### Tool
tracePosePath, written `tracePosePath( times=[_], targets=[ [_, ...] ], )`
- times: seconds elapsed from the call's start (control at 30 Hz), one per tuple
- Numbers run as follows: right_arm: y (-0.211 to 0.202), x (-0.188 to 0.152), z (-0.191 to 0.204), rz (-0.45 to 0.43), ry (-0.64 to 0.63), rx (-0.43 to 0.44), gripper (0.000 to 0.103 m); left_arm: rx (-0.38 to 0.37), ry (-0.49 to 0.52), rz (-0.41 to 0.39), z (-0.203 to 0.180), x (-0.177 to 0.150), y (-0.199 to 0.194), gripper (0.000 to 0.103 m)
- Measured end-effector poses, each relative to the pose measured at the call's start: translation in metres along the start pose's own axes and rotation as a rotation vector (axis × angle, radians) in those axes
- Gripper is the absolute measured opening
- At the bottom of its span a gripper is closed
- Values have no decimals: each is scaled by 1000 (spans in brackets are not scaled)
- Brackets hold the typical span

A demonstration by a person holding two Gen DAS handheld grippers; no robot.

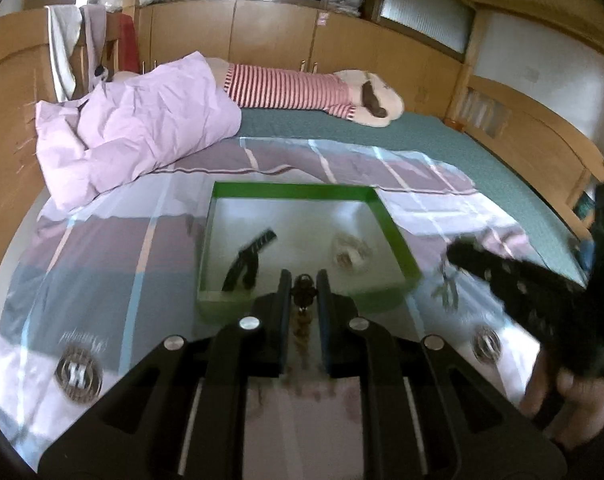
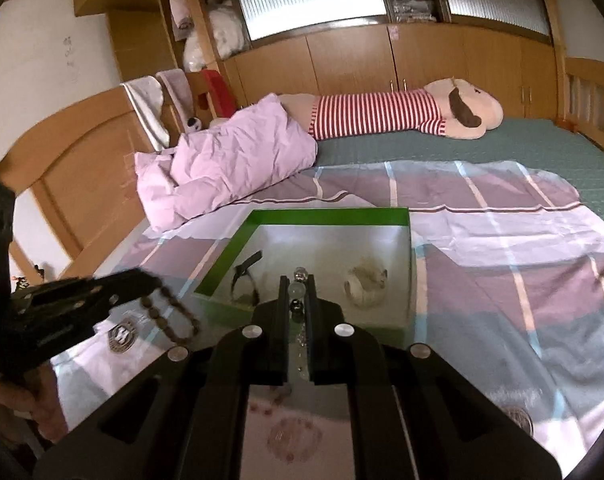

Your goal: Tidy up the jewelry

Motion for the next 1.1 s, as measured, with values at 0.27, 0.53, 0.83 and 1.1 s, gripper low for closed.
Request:
tracePosePath(
  times=[0.27, 0.53, 0.83, 1.1],
  targets=[
    [77, 12, -14, 94, 44, 16, 16, -11, -66, 85, 23, 32, 99, 35],
    [29, 31, -36, -51, 133, 4, 73, 19, -95, -31, 36, 47, 61, 90],
    [-47, 17, 0, -123, -23, -172, 80, 121, -79, -185, 24, 22, -49, 97],
    [-97, -36, 26, -83, -58, -148, 80, 170, -104, -57, 31, -65, -90, 97]
  ],
)
Point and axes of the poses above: each gripper's, at about its wrist camera, not at the fingertips, and y roughly the way its jaws point, z to its left, x to its top, the point moved 1 cm from there along y, roughly the way its jaws point, and after that the axes turned 1 degree about y, right-handed, at the moved point
